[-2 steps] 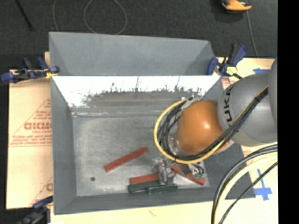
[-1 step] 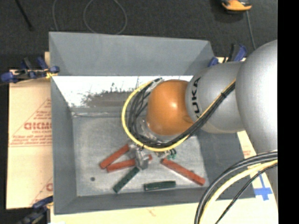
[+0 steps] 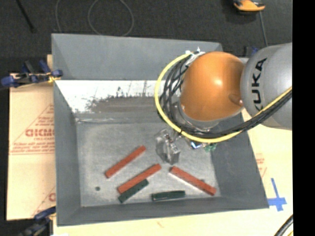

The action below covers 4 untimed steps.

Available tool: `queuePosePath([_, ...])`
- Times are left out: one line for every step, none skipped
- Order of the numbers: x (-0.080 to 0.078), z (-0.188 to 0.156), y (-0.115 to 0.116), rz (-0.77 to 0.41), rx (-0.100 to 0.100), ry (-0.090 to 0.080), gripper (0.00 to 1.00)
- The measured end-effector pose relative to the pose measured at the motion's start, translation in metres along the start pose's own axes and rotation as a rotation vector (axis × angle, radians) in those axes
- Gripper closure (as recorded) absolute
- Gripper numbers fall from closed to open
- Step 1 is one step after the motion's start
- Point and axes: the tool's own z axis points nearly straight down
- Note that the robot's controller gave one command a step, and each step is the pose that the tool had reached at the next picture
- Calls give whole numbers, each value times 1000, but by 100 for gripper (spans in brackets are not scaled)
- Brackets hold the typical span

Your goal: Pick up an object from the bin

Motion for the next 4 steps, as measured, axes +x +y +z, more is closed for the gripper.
queuePosePath([1,5,2,2,-5,6,0])
queuePosePath([22,147,4,68,-6,13,0])
queuePosePath([20,144,3,71,-4,7,100])
queuePosePath([23,2,-14,-2,0,0,100])
